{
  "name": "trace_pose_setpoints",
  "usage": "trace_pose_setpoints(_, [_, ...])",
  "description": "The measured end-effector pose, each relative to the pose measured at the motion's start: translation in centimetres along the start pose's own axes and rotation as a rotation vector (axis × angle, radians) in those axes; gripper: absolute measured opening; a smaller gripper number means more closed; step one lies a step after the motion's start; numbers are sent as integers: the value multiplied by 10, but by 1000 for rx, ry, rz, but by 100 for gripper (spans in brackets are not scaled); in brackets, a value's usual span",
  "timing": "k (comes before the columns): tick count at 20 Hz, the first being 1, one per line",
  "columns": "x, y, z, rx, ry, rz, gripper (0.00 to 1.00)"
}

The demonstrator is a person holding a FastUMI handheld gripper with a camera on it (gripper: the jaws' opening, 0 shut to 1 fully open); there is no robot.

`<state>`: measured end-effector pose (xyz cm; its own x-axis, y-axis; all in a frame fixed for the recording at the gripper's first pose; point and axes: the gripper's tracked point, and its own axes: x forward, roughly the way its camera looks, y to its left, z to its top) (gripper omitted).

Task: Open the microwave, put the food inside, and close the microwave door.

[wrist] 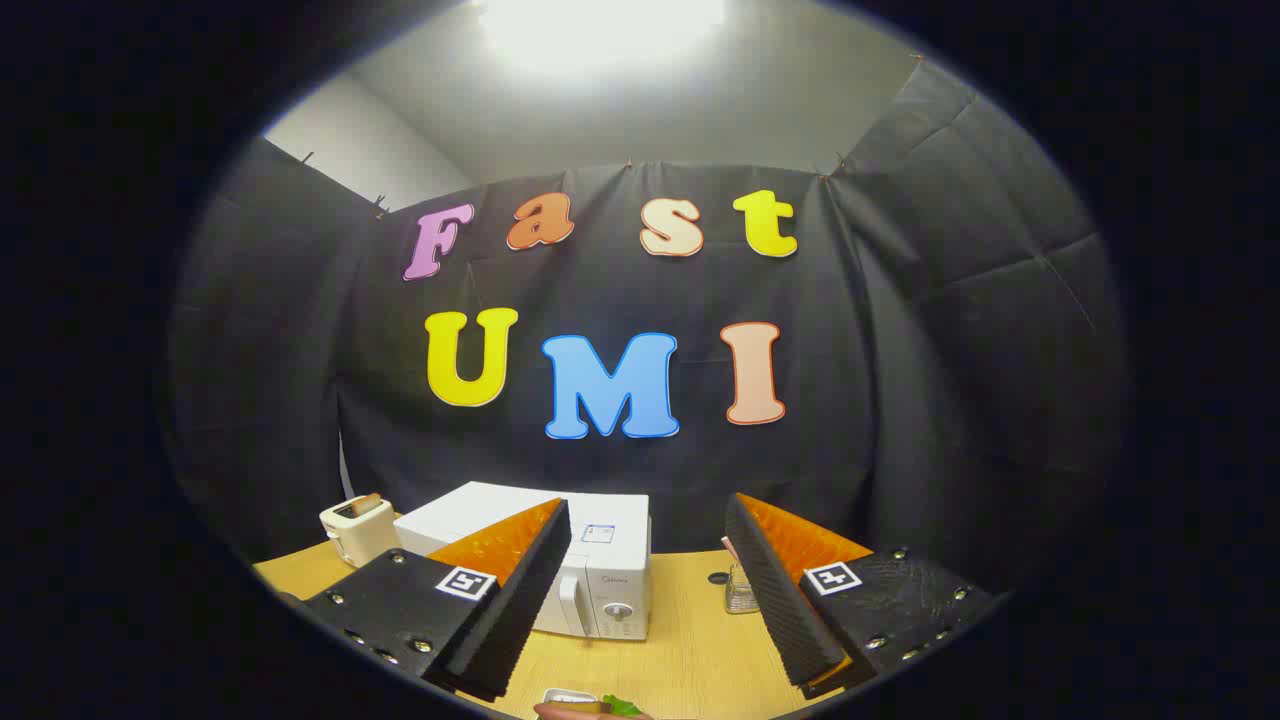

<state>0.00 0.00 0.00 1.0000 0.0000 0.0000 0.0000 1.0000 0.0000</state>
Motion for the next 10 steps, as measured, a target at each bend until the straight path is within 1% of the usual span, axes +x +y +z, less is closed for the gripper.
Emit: trace_pose_setpoints(10, [6, 3, -14, 20, 23, 13, 97])
